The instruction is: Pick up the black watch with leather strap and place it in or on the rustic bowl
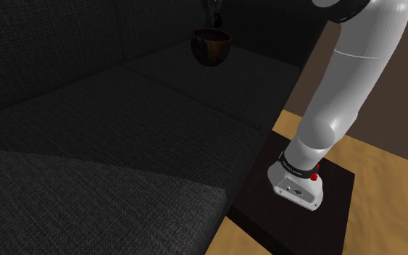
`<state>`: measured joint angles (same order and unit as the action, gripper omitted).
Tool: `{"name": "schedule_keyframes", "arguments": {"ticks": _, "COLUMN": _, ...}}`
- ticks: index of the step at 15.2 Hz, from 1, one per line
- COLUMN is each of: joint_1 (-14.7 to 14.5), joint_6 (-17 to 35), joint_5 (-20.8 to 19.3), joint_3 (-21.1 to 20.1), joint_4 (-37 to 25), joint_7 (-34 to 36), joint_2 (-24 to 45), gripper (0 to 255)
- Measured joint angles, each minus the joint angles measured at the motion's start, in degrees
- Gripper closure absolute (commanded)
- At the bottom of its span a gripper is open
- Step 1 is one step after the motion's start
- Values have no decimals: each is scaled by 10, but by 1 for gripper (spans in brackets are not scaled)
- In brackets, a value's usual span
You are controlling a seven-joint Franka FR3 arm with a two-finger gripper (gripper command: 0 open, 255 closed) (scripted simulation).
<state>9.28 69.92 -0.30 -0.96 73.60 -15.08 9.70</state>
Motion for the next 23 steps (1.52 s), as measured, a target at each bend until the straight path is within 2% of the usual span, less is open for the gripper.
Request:
{"name": "schedule_keyframes", "arguments": {"ticks": 5, "joint_1": 0, "joint_6": 46, "joint_5": 0, "joint_3": 0, "joint_4": 64, "joint_7": 0, "joint_2": -18, "gripper": 255}}
{"name": "schedule_keyframes", "arguments": {"ticks": 11, "joint_1": 1, "joint_6": 54, "joint_5": 0, "joint_3": 1, "joint_4": 74, "joint_7": -1, "joint_2": -21, "gripper": 255}}
{"name": "schedule_keyframes", "arguments": {"ticks": 12, "joint_1": 1, "joint_6": 54, "joint_5": 0, "joint_3": 1, "joint_4": 74, "joint_7": -1, "joint_2": -21, "gripper": 0}}
{"name": "schedule_keyframes", "arguments": {"ticks": 18, "joint_1": 1, "joint_6": 54, "joint_5": 0, "joint_3": 1, "joint_4": 74, "joint_7": -1, "joint_2": -21, "gripper": 0}}
{"name": "schedule_keyframes", "arguments": {"ticks": 23, "joint_1": 0, "joint_6": -30, "joint_5": -1, "joint_3": 0, "joint_4": -66, "joint_7": 0, "joint_2": 34, "gripper": 0}}
